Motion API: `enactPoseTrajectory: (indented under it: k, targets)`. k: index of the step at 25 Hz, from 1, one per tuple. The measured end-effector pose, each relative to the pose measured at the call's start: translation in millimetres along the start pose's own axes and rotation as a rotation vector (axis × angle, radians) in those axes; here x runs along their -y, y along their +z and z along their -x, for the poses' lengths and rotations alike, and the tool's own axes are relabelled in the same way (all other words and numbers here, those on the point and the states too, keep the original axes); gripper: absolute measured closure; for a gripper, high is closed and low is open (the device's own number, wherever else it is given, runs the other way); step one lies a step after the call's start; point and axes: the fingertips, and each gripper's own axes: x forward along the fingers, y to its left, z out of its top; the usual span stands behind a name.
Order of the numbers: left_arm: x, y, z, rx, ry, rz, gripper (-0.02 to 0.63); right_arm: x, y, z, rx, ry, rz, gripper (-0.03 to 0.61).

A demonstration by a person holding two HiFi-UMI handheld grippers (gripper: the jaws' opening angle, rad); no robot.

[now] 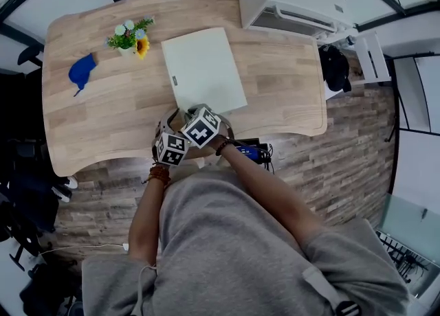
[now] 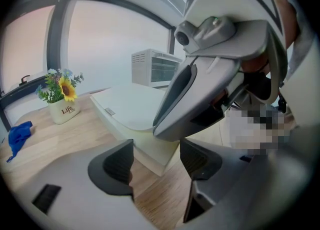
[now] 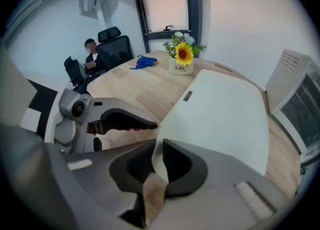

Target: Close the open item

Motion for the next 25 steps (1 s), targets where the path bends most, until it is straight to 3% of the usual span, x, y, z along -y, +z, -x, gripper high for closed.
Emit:
enactPoseTrajectory:
  k: [6, 12, 16, 25]
  targets:
    - [2, 1, 1, 0.01, -0.004, -0.014, 0.319, 1, -4, 2, 0.005, -0.038, 0.035, 0.528]
    - [6, 2, 14, 0.083, -0.068, 0.004, 0.319, 1, -9, -1, 0.036, -0.044, 0.034, 0.526]
    - [6, 2, 17, 0.108, -0.068, -0.038, 0.324, 2, -10, -2, 0.07, -0.08, 0.047, 0.525]
    - [1, -9, 23, 0.088, -0.042, -0.047, 0.344, 2, -9, -5, 0.089, -0.083, 0.025, 0.531]
